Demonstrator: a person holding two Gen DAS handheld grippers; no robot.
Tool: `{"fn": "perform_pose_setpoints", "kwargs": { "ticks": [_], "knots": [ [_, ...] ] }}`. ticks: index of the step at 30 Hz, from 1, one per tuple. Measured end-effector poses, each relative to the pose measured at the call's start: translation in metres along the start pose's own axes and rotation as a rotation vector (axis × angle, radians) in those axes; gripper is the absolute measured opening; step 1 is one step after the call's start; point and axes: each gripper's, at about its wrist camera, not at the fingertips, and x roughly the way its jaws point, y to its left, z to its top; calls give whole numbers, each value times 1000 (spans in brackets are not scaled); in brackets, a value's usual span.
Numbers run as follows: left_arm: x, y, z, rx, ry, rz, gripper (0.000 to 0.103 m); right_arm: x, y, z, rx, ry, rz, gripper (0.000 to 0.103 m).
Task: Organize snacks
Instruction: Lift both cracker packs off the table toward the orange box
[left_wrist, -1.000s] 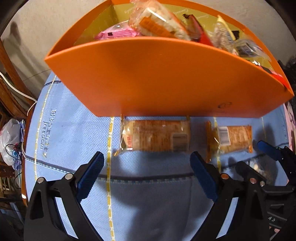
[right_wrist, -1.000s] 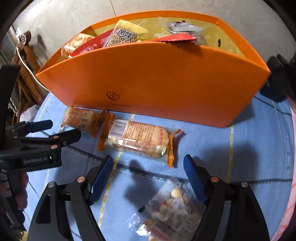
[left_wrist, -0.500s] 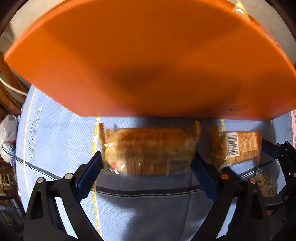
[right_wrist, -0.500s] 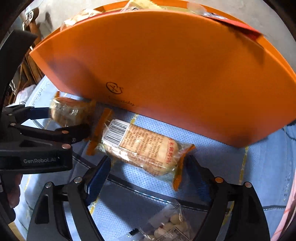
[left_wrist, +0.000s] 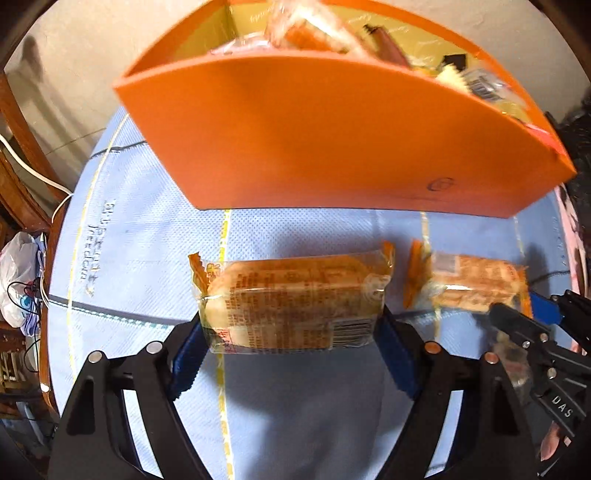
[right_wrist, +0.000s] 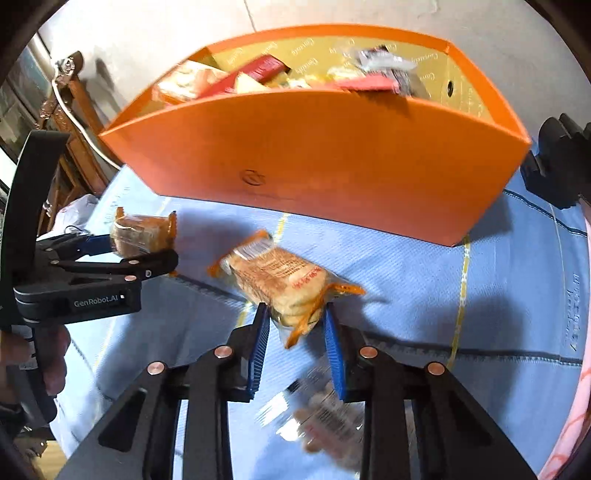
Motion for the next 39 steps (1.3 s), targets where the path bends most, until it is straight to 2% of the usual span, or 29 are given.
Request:
{"fn": "perform_pose_setpoints", "kwargs": {
  "ticks": [8, 10, 14, 15, 20, 24, 27, 28, 30, 32, 34, 35, 36, 39],
  "knots": [
    [-11, 0, -19, 31, 15, -16, 80, 19, 34, -29, -45, 86, 10, 30],
    [-11, 1, -19, 36, 14, -11, 80, 24, 31, -33, -82, 109, 2, 40],
    [-14, 1, -20, 33, 15, -2, 80, 23, 35, -21, -179, 63, -91, 71],
    [-16, -11, -17, 31, 17, 0, 80, 25, 38, -15, -198, 60, -91, 73],
    [-17, -15, -12, 28, 21, 1, 80, 35, 40, 9, -262, 48, -120, 73],
    [-17, -17, -11, 22, 30, 5, 80, 46, 45, 14, -358, 57, -180, 73],
    [-16, -17, -12, 21, 33, 6, 80, 52, 53, 12, -449, 73, -179, 72],
    [-16, -16, -10, 22, 34, 7, 80, 52, 53, 13, -446, 97, -155, 72],
    [-14, -13, -8, 19, 32, 4, 80, 50, 52, 12, -409, 146, -49, 55],
    [-16, -11, -7, 19, 31, 4, 80, 45, 49, 7, -367, 201, 63, 51],
    [-18, -8, -7, 22, 26, 1, 80, 37, 40, 3, -333, 221, 92, 54],
    [-20, -9, -7, 26, 23, 4, 80, 32, 36, 4, -336, 200, 56, 62],
    [-20, -8, -9, 29, 21, 7, 80, 24, 29, 7, -339, 162, 0, 75],
    [-22, -8, -12, 30, 22, 4, 80, 10, 22, 20, -337, 84, -39, 87]
  ]
}}
